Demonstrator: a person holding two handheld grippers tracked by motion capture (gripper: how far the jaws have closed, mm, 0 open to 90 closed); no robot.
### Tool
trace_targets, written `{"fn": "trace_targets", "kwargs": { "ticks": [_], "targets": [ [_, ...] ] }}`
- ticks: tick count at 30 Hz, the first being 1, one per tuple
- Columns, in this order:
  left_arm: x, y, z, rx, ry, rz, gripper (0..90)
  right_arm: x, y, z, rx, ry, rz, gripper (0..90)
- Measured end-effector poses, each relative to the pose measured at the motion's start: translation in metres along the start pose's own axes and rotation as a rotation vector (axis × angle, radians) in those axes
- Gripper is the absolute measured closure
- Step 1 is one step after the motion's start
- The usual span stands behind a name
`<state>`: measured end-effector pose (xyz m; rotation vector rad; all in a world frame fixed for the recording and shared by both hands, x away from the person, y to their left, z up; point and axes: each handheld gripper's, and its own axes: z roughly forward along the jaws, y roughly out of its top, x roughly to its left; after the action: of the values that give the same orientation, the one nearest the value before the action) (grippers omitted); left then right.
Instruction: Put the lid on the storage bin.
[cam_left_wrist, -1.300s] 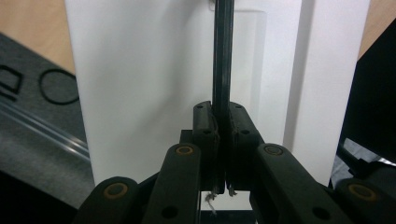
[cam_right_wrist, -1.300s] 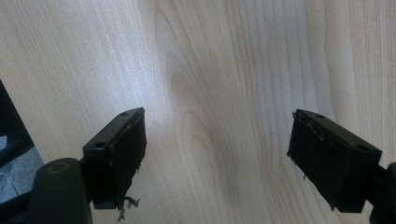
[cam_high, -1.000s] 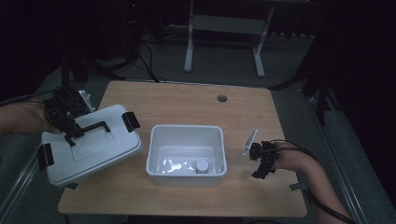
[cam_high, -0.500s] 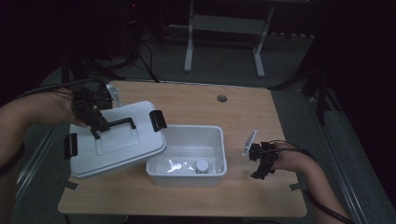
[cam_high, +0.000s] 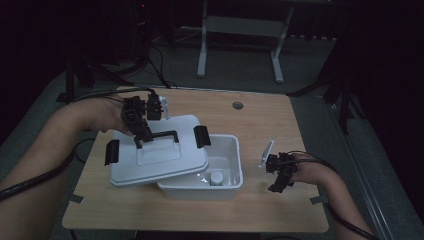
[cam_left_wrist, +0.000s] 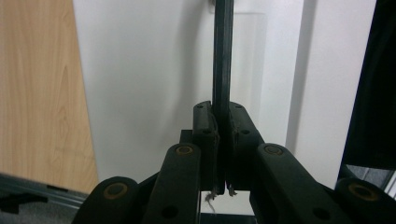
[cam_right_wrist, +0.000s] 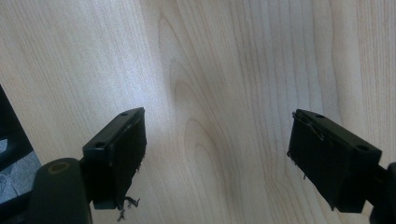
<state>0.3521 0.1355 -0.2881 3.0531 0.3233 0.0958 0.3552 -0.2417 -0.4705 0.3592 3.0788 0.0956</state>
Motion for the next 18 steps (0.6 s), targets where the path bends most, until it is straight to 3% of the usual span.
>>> {"fn": "trace_targets", "kwargs": {
  "ticks": [8, 13, 18],
  "targets": [
    [-0.004, 0.033, 0.003, -0.040, 0.001, 0.068, 84.0, 0.000, 0.001, -0.001, -0.001, -0.002, -0.003, 18.8],
    [-0.008, 0.054, 0.007, -0.017, 0.004, 0.104, 84.0, -0.001, 0.002, -0.001, -0.001, -0.003, -0.005, 18.8],
    [-0.009, 0.072, 0.010, -0.033, 0.014, 0.134, 84.1, 0.000, 0.002, -0.002, -0.002, -0.005, -0.009, 18.8]
  ]
}}
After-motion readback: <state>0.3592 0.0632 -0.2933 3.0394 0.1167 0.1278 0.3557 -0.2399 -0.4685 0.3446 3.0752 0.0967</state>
